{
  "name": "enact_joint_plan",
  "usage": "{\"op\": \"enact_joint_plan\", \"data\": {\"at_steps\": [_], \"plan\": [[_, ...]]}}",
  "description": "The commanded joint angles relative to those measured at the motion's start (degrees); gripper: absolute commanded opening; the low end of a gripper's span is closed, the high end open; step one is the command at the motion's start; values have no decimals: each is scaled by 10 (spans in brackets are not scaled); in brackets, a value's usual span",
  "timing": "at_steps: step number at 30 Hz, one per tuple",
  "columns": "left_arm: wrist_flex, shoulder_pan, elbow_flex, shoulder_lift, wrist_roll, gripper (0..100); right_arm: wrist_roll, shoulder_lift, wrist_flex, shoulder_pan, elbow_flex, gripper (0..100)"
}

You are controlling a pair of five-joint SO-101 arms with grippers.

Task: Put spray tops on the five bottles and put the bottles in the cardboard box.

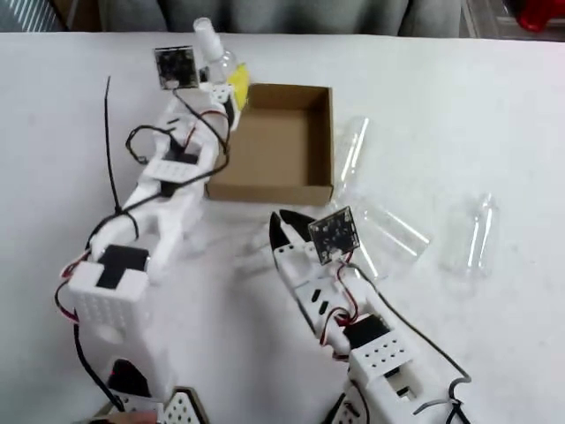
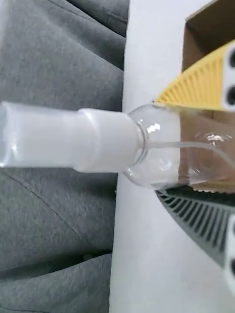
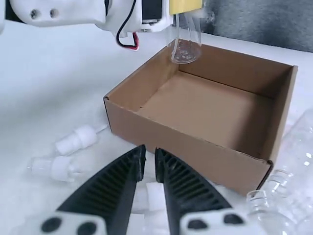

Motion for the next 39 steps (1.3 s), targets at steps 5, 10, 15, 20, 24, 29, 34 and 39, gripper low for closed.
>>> {"op": "enact_joint_plan", "data": {"at_steps": [5, 10, 15, 20, 24, 29, 34, 39], "plan": [[-1, 6, -47, 15, -41, 20, 7, 1, 1, -3, -47, 16], [2, 7, -65, 42, -42, 20, 7, 1, 1, -3, -47, 16], [2, 5, -117, 96, -42, 20, 7, 1, 1, -4, -47, 16], [3, 5, -150, 136, -45, 20, 7, 1, 1, -4, -47, 16], [3, 2, -153, 146, -45, 20, 7, 1, 1, -10, -47, 16], [3, 1, -149, 147, -45, 20, 7, 2, 1, -22, -47, 16], [3, 1, -147, 148, -46, 20, 7, 2, 1, -21, -47, 16], [3, 1, -147, 148, -46, 21, 8, 2, 1, -21, -47, 16]]}}
